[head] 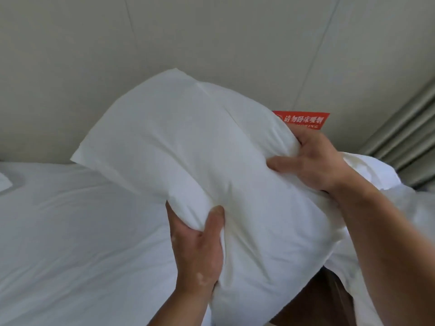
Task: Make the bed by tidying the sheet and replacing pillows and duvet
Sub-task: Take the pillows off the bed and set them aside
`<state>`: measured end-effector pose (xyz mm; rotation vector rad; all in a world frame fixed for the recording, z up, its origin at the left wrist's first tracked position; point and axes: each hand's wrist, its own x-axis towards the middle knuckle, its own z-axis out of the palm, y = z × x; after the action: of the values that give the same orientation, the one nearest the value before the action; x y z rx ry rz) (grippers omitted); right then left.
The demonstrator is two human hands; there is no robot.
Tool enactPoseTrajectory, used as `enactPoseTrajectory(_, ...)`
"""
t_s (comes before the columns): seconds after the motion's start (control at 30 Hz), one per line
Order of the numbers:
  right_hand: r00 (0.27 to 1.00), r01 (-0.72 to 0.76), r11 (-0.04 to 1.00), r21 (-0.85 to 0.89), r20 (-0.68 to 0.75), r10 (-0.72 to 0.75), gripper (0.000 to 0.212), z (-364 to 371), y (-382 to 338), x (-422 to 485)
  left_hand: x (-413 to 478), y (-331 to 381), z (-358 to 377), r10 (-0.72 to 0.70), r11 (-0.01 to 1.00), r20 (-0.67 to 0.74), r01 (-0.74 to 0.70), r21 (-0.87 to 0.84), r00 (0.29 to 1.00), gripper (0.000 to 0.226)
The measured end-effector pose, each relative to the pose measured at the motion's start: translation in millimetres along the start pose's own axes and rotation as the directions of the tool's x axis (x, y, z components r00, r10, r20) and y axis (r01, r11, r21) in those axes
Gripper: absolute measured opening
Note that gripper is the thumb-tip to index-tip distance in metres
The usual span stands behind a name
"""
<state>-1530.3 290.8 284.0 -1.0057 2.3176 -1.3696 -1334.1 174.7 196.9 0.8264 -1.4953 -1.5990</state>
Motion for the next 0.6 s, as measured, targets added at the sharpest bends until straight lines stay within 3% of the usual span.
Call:
enactPoseTrajectory(0.27,0.928,-0.032,0.988,-0.154,-0.371,-0.028,0.052,-132.2,-22.3,-148.2,-90.9,43.7,84.5,0.194,0.973,0.354,-0.132,-0.191,0.915,0.065)
enactPoseTrajectory(0.6,0.702,-0.174,0.957,-0.234,-0.711,-0.046,0.038,-267.3,-16.6,-377.7,-268.5,80.9,192.8,0.345,0.922,0.665,-0.109,-0.371,0.662,0.068)
